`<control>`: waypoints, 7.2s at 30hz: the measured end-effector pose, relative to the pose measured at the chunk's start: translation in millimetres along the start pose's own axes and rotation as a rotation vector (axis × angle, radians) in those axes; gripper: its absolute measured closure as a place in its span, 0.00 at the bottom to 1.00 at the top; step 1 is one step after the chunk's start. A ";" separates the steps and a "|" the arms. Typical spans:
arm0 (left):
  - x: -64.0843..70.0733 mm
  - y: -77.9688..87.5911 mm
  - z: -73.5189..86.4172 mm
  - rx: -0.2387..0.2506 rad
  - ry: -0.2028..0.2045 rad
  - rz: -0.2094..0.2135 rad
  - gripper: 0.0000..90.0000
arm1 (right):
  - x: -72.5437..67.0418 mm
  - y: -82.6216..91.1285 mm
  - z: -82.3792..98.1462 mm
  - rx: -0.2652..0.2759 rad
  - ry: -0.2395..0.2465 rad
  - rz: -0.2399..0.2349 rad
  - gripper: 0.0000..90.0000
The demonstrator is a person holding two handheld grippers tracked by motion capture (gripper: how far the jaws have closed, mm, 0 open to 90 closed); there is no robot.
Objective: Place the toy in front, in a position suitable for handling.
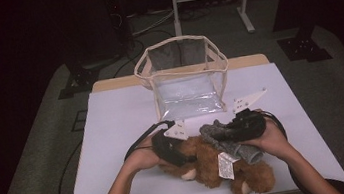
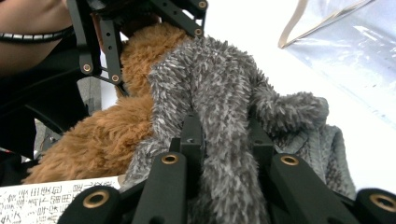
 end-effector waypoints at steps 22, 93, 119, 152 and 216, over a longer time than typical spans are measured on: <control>-18.4 24.1 7.5 0.036 0.010 -0.041 0.14 | 2.9 -21.6 -19.9 -0.039 0.086 0.055 0.83; 6.5 9.1 -30.9 0.028 -0.077 0.062 0.53 | -28.9 9.7 -14.3 0.032 0.171 0.025 0.81; 26.3 12.1 -25.1 -0.013 -0.100 0.136 0.31 | -18.4 38.4 4.7 0.060 0.120 0.077 0.81; 24.0 -11.9 -63.1 0.035 -0.086 0.058 0.50 | -21.6 35.9 3.5 0.060 0.120 -0.009 0.81; 15.8 5.9 -19.5 0.007 -0.052 -0.042 0.39 | -8.6 44.7 19.0 0.017 0.109 0.104 0.82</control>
Point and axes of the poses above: each handheld gripper's, and its own axes: y roughly backward along the jaws, z roughly out of its underside, x roughly to its right, the point moved 6 cm from there along -y, roughly forward along the jaws, and after that the axes turned 3 degrees about -y, right-handed, at the moved point
